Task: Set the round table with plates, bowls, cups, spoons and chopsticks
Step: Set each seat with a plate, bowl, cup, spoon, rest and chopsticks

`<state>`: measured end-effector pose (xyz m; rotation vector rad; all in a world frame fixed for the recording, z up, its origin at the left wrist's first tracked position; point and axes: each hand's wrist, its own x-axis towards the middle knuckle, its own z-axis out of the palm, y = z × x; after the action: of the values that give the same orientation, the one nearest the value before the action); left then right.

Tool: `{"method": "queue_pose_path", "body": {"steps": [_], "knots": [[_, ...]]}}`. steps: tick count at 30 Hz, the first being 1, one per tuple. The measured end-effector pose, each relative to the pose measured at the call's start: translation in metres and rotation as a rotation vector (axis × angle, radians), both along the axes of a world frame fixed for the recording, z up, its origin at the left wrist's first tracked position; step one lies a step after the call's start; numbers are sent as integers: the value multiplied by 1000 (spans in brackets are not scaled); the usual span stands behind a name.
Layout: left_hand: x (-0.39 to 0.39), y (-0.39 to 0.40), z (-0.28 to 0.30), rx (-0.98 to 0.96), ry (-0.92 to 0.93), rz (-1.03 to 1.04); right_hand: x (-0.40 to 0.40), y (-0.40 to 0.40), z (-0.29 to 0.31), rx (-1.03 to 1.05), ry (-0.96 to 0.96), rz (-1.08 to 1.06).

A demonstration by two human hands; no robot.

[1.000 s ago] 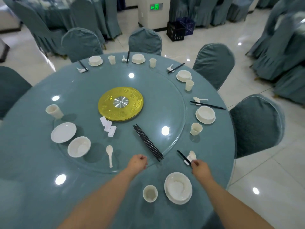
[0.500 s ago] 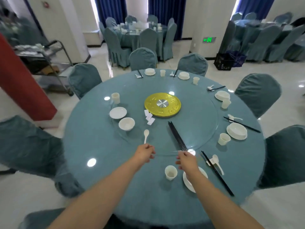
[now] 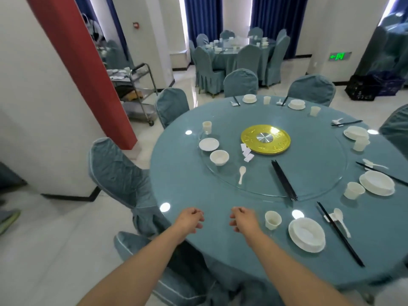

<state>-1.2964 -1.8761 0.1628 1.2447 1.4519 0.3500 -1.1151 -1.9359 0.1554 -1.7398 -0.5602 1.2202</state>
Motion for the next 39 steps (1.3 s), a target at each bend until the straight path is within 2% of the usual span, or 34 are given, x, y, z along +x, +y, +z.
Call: {"method": "queue_pose_path", "body": {"steps": [11,17,20,24,28,39], "knots": [[-100,34,-18,-50,-14,25,-100,41,-21,-54,-17,64],[-170,89,-56,-102,-63,-44,-170,78,-45,-116,30,-72],[-191,119,-57,-30,-77,-136,-197,91,-40,-104,88,-184],[-208,146,-39,35,-133,-295,-228,103,-19,-62,99,-325],[-212,166,-23,48,-180,-354,-243,104,7,8,70,-388],[-207,214,-16,-24,-279,-306,-239,132,25,50,-18,-483]]}}
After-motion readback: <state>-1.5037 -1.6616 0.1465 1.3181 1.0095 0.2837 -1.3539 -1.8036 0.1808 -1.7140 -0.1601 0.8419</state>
